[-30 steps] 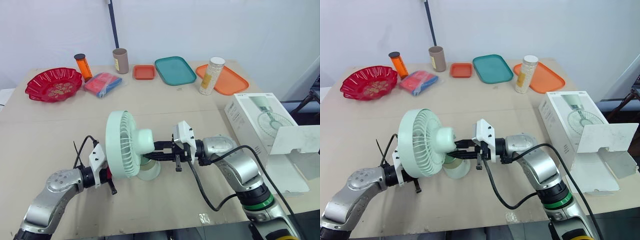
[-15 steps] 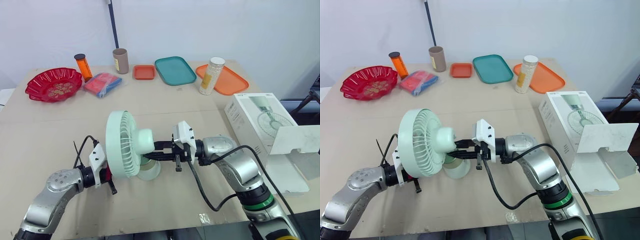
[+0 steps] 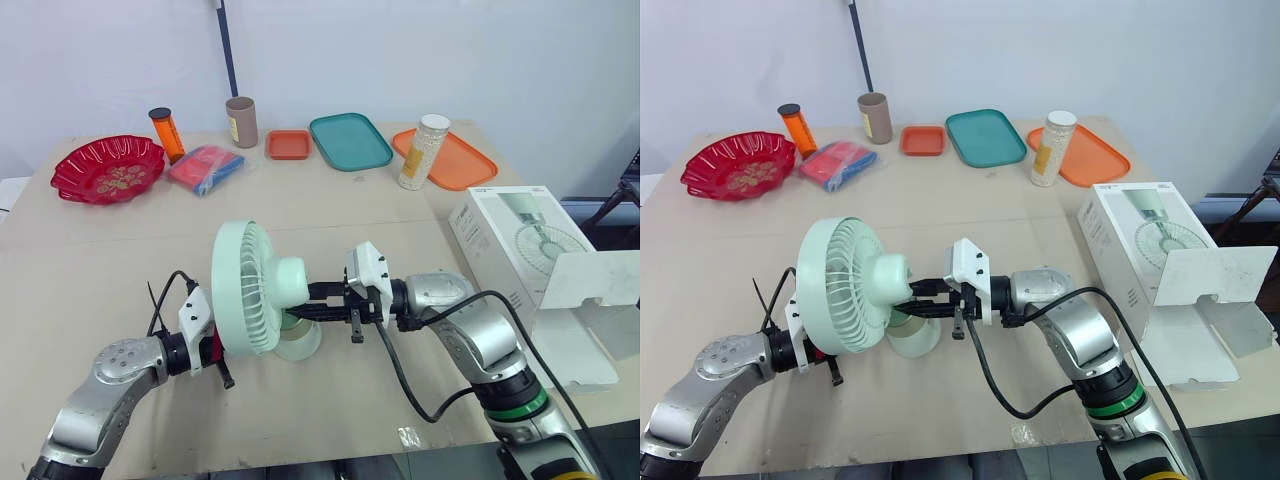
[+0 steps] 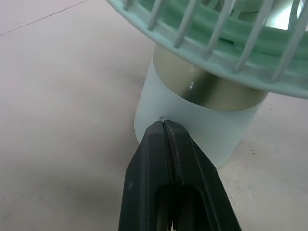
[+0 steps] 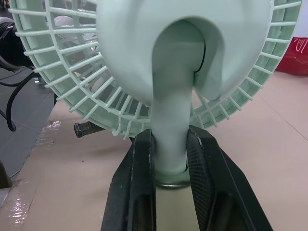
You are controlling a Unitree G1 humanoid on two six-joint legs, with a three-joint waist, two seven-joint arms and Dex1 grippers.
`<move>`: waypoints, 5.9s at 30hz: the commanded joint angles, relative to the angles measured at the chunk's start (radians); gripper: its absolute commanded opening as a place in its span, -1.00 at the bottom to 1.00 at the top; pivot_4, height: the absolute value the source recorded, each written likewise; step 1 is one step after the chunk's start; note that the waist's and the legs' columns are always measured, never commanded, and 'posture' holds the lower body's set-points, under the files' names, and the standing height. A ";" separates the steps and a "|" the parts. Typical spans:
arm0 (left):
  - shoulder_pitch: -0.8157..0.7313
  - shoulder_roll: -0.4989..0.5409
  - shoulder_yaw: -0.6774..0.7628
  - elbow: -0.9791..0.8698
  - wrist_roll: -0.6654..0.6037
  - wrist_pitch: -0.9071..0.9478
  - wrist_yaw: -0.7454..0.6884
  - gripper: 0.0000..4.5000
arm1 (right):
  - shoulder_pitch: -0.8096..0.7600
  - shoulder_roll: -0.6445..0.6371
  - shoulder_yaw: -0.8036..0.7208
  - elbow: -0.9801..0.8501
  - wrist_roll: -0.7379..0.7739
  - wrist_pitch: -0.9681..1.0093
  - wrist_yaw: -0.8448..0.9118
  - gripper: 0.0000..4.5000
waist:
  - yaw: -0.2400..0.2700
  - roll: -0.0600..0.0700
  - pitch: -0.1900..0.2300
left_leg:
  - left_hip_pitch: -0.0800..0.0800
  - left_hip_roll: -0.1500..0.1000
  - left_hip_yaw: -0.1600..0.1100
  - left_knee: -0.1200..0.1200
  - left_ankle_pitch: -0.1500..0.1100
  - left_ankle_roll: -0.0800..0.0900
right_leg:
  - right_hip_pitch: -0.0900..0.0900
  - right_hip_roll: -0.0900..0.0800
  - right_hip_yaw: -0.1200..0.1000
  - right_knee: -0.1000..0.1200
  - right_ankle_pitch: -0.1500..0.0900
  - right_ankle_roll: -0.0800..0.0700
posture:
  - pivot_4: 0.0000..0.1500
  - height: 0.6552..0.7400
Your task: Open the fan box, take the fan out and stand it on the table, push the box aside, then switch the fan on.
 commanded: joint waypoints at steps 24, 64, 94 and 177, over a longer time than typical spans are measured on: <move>-0.010 -0.017 -0.031 -0.062 -0.007 -0.024 -0.013 -0.98 | -0.003 0.009 0.015 0.002 -0.018 -0.018 -0.007 -0.84 | 0.000 0.000 0.000 | 0.000 0.000 0.000 0.000 0.000 0.000 | 0.001 0.000 0.000 0.000 0.000 0.000 | 1.00 1.00; 0.343 0.059 0.329 -0.197 -0.071 0.025 0.089 -0.98 | -0.012 -0.008 0.003 0.039 -0.024 -0.055 0.029 -0.84 | -0.001 0.001 -0.001 | 0.003 0.001 0.000 0.000 0.000 0.001 | 0.002 0.001 0.000 0.000 0.000 0.000 | 1.00 1.00; 0.488 -0.060 0.279 -0.298 -0.036 0.004 0.219 -0.98 | 0.006 -0.066 -0.026 0.094 -0.038 -0.155 0.068 -0.84 | 0.000 0.001 -0.001 | 0.010 0.001 0.000 -0.001 -0.001 0.002 | 0.011 0.001 0.000 -0.003 -0.001 0.001 | 1.00 1.00; 0.336 -0.011 0.264 -0.199 -0.036 -0.023 0.155 -1.00 | 0.093 -0.229 -0.214 0.039 0.009 -0.097 0.025 0.98 | 0.007 0.001 0.000 | 0.009 0.000 0.000 -0.001 -0.003 0.004 | 0.011 0.001 0.000 -0.004 -0.001 0.001 | 1.00 1.00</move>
